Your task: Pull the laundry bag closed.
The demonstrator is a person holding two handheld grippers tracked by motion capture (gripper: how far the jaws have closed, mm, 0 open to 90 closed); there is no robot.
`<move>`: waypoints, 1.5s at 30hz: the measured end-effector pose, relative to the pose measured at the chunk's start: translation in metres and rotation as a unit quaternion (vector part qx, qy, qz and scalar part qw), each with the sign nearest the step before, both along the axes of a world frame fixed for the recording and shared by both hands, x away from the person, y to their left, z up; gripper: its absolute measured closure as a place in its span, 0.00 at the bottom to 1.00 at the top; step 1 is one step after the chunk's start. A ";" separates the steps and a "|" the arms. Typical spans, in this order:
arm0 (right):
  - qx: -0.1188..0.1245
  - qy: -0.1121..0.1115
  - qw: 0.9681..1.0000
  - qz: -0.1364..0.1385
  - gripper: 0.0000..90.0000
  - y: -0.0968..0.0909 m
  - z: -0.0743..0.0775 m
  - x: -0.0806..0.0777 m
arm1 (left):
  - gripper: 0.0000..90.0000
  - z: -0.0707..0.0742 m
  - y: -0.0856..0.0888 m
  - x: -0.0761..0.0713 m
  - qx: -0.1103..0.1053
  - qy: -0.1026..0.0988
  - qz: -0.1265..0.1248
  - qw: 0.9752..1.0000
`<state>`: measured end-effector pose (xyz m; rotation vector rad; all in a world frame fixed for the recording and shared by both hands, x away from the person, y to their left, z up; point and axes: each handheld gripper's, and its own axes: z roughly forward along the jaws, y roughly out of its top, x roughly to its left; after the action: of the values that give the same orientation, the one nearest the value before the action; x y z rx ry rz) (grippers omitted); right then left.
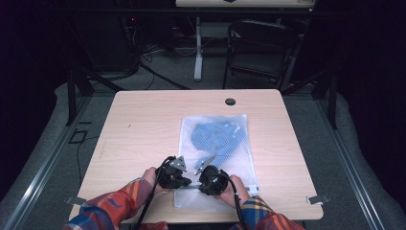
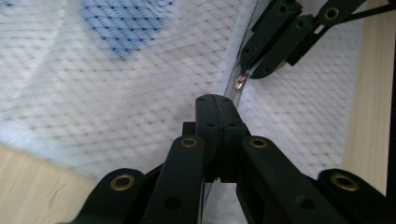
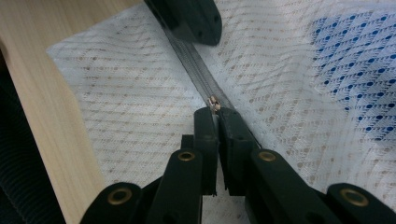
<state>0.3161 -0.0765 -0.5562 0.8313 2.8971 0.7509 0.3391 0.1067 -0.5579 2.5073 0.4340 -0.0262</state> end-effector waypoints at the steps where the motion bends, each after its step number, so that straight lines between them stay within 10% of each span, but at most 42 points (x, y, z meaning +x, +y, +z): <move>1: 0.002 0.003 1.000 -0.002 0.96 0.000 0.000 0.000 | 1.00 -0.001 -0.003 -0.001 0.006 -0.003 -0.005 1.000; 17: 0.007 0.000 1.000 -0.003 0.96 0.000 -0.001 0.000 | 0.93 -0.010 -0.020 -0.011 -0.027 -0.007 0.026 0.999; 26: 0.018 -0.001 1.000 -0.014 0.97 -0.002 -0.003 0.000 | 0.98 -0.007 -0.022 -0.011 -0.002 -0.005 0.030 1.000; 30: 0.018 -0.001 1.000 -0.012 0.97 -0.003 -0.002 0.000 | 0.98 -0.012 -0.024 -0.016 -0.046 0.003 0.063 0.997; 31: 0.018 -0.001 1.000 -0.011 0.97 -0.004 -0.002 0.000 | 0.98 -0.006 -0.016 -0.006 0.013 -0.019 -0.008 1.000; 45: 0.022 -0.001 1.000 -0.017 0.97 -0.019 -0.003 -0.002 | 0.98 -0.007 -0.013 -0.006 0.002 -0.015 -0.007 1.000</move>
<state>0.3146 -0.0954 -0.5587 0.8811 2.8657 0.8152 0.3335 0.0934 -0.5653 2.5116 0.4057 0.0073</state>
